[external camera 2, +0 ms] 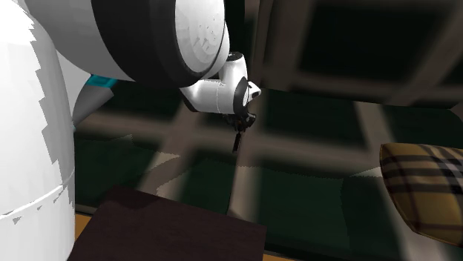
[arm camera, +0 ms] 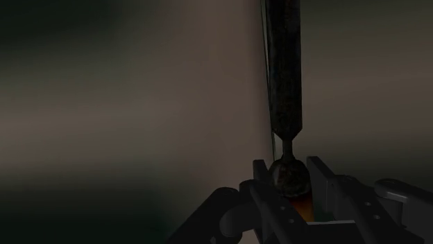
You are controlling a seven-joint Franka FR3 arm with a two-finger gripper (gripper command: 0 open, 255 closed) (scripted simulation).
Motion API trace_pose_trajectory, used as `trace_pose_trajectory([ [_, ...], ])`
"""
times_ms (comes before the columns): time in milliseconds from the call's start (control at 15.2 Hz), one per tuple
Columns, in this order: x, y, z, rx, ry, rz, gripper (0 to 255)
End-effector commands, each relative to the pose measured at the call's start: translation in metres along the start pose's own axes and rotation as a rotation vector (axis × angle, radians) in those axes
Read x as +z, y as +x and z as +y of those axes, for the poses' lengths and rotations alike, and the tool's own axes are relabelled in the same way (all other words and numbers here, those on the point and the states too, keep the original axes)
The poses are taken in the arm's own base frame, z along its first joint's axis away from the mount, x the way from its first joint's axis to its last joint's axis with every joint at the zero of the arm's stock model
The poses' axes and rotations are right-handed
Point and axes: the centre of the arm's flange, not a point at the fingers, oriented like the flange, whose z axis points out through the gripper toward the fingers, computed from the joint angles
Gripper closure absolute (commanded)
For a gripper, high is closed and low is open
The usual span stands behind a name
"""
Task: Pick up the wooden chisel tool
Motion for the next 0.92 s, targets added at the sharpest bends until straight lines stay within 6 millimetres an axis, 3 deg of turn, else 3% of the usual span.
trace_pose_trajectory([
  [0,0.004,-0.004,0.007,0.006,-0.003,-0.007,255],
  [858,-0.064,0.0,0.015,0.006,-0.003,-0.007,255],
])
